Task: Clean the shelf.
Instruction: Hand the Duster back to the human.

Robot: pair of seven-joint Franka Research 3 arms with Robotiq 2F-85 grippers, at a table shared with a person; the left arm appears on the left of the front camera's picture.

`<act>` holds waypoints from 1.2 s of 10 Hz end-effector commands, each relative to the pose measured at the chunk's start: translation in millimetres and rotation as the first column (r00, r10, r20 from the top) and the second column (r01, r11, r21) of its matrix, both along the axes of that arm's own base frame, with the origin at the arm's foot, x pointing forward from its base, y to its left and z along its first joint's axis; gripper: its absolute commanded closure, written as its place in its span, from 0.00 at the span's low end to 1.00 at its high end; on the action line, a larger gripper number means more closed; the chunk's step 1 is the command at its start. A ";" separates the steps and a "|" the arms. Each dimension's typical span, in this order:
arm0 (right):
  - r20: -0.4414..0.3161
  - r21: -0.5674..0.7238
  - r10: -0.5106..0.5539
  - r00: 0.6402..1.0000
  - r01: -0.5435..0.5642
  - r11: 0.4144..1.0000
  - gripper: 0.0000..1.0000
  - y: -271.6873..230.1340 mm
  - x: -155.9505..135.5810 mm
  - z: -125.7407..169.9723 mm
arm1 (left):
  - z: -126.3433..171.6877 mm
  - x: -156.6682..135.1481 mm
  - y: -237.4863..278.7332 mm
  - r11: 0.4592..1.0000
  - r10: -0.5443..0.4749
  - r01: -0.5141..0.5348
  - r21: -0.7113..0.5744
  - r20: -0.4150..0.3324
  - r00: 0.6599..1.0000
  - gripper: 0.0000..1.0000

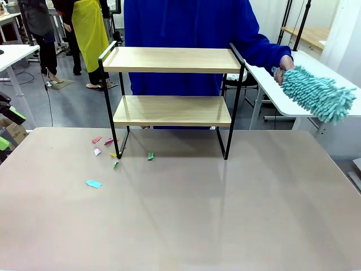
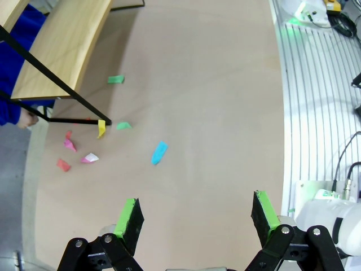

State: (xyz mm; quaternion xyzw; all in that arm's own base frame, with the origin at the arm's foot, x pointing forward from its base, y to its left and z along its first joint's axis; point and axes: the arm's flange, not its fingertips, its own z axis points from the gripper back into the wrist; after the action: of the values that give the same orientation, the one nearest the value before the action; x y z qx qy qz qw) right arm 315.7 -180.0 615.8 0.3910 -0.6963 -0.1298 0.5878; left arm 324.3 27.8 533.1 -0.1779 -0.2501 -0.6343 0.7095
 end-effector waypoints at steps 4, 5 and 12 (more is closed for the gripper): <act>-0.005 -0.036 -0.010 1.000 0.010 0.999 0.00 7.5 1.6 1.8 | 0.8 0.7 0.0 1.000 -0.010 0.010 -0.015 0.002 1.000 0.00; -0.005 -0.036 -0.010 1.000 0.010 0.999 0.00 7.5 1.6 1.8 | 0.8 0.7 0.0 1.000 -0.010 0.010 -0.015 0.002 1.000 0.00; -0.005 -0.036 -0.010 1.000 0.010 0.999 0.00 7.5 1.6 1.8 | 0.8 0.7 0.0 1.000 -0.010 0.010 -0.015 0.002 1.000 0.00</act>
State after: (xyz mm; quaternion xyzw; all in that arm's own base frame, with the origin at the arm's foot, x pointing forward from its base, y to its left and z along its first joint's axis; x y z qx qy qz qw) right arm 318.4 -173.0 617.6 0.3774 -0.6961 -0.1205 0.5988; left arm 324.3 27.9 533.0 -0.1779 -0.2501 -0.6342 0.7096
